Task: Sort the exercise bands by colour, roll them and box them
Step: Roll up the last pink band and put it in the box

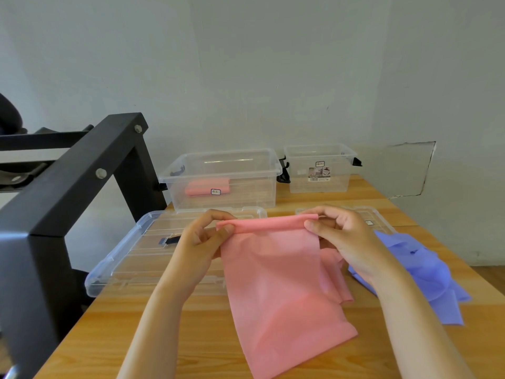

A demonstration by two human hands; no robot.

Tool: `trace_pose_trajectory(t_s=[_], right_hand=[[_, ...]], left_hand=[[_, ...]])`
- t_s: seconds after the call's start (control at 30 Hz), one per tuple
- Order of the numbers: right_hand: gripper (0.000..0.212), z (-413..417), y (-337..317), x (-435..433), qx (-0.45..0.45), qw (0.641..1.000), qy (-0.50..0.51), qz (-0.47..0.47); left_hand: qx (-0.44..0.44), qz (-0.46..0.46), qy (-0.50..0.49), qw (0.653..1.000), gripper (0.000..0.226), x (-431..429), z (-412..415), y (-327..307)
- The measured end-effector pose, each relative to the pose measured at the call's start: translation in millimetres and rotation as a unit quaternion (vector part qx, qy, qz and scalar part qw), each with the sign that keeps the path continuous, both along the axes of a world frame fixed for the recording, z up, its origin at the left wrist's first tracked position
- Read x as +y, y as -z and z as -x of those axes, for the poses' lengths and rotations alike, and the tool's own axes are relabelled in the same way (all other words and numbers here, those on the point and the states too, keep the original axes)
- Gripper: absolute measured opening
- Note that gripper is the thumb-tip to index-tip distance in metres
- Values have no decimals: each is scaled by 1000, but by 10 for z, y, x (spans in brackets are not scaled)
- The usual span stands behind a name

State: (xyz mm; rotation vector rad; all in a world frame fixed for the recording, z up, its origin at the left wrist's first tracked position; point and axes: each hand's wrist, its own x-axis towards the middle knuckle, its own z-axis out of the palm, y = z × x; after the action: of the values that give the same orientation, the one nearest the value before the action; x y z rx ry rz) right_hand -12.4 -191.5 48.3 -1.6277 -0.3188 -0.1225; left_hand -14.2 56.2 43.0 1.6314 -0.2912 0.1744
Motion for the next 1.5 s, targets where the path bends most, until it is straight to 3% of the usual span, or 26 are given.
trace_pose_trajectory(t_s=[0.17,0.3,0.47,0.6,0.87,1.13,1.33,1.5], right_hand=[[31,5,-22,8,-20,999,-8,-43],[39,15,-30,2,-27,999,-8,-28],[17,26,-31,20,-14,1000,5,-4],[28,9,-17,41,-29,999,34,0],[26,36,-33,47,-26,999,19,-6],[15,50,-41,65,-23,999,-33,-11],[32,41,-33,24,-13,999,-37,-29],[21,17,-11,47,-19,1000,-3,-7]], left_hand=[[30,48,22,998,19,7,11,-6],[43,88,53,994,12,14,17,-7],[5,-3,-19,1000,1,6,-13,24],[15,-21,-29,999,24,4,-27,46],[-25,-54,2,998,8,-11,-21,40],[6,5,23,1000,12,-41,2,38],[37,59,42,997,7,-25,-1,32],[18,5,12,1000,8,-55,-35,80]])
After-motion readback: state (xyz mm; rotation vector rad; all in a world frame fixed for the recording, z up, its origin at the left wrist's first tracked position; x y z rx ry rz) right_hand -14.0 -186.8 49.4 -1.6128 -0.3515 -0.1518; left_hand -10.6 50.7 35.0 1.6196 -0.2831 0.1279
